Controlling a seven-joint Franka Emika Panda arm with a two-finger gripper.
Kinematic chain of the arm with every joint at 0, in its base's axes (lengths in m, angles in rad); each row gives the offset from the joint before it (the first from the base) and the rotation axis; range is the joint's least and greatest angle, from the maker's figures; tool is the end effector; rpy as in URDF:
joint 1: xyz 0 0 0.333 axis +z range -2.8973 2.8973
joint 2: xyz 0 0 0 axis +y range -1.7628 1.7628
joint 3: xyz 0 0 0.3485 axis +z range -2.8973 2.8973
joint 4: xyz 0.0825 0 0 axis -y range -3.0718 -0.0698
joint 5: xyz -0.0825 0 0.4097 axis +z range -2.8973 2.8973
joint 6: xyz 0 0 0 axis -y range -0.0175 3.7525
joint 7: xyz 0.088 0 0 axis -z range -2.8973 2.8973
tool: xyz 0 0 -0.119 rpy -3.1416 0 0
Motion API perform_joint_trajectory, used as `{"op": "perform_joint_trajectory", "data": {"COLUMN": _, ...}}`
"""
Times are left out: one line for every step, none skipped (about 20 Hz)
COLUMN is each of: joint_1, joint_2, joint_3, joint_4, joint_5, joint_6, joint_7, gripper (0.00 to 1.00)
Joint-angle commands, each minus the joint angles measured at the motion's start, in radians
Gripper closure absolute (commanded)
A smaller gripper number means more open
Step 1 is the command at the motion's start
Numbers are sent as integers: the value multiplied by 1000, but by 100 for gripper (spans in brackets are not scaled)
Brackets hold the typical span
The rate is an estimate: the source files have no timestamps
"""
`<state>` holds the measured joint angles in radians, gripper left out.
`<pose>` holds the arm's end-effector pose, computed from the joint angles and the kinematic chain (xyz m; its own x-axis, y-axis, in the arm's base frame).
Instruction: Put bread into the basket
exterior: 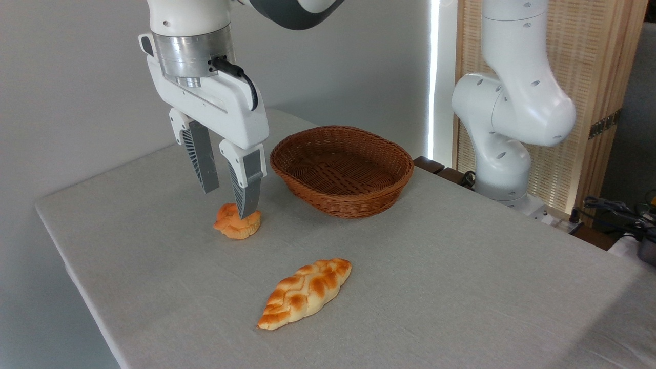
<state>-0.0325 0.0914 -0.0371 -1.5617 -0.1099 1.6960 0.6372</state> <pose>0.6199 -0.0540 0.6067 0.7661 -0.6347 0.1009 -0.6417 -0.7642 0.0655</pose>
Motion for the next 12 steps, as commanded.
{"op": "perform_joint_trajectory", "data": {"joint_1": 0, "joint_2": -13, "joint_3": -4, "joint_4": -5, "joint_5": -22, "joint_6": 5, "joint_7": 24, "gripper": 0}}
{"op": "perform_joint_trajectory", "data": {"joint_1": 0, "joint_2": -13, "joint_3": -4, "joint_4": -6, "joint_5": -22, "joint_6": 4, "joint_7": 24, "gripper": 0}}
{"op": "perform_joint_trajectory", "data": {"joint_1": 2, "joint_2": -13, "joint_3": -3, "joint_4": -6, "joint_5": -27, "joint_6": 2, "joint_7": 21, "gripper": 0}}
{"op": "perform_joint_trajectory", "data": {"joint_1": 2, "joint_2": -13, "joint_3": -3, "joint_4": -6, "joint_5": -31, "joint_6": 2, "joint_7": 21, "gripper": 0}}
{"op": "perform_joint_trajectory", "data": {"joint_1": 3, "joint_2": -12, "joint_3": -6, "joint_4": -6, "joint_5": -40, "joint_6": 5, "joint_7": 22, "gripper": 0}}
{"op": "perform_joint_trajectory", "data": {"joint_1": 3, "joint_2": -12, "joint_3": -6, "joint_4": -6, "joint_5": -40, "joint_6": 8, "joint_7": 24, "gripper": 0}}
{"op": "perform_joint_trajectory", "data": {"joint_1": 3, "joint_2": -12, "joint_3": -7, "joint_4": -6, "joint_5": -42, "joint_6": 10, "joint_7": 24, "gripper": 0}}
{"op": "perform_joint_trajectory", "data": {"joint_1": 3, "joint_2": -12, "joint_3": -6, "joint_4": -8, "joint_5": -42, "joint_6": 10, "joint_7": 24, "gripper": 0}}
{"op": "perform_joint_trajectory", "data": {"joint_1": 3, "joint_2": -13, "joint_3": -6, "joint_4": -9, "joint_5": -42, "joint_6": 10, "joint_7": 24, "gripper": 0}}
{"op": "perform_joint_trajectory", "data": {"joint_1": 3, "joint_2": -13, "joint_3": -6, "joint_4": -9, "joint_5": -42, "joint_6": 10, "joint_7": 24, "gripper": 0}}
{"op": "perform_joint_trajectory", "data": {"joint_1": 3, "joint_2": -13, "joint_3": -4, "joint_4": -11, "joint_5": -42, "joint_6": 11, "joint_7": 25, "gripper": 0}}
{"op": "perform_joint_trajectory", "data": {"joint_1": 3, "joint_2": -13, "joint_3": -6, "joint_4": -11, "joint_5": -42, "joint_6": 11, "joint_7": 24, "gripper": 0}}
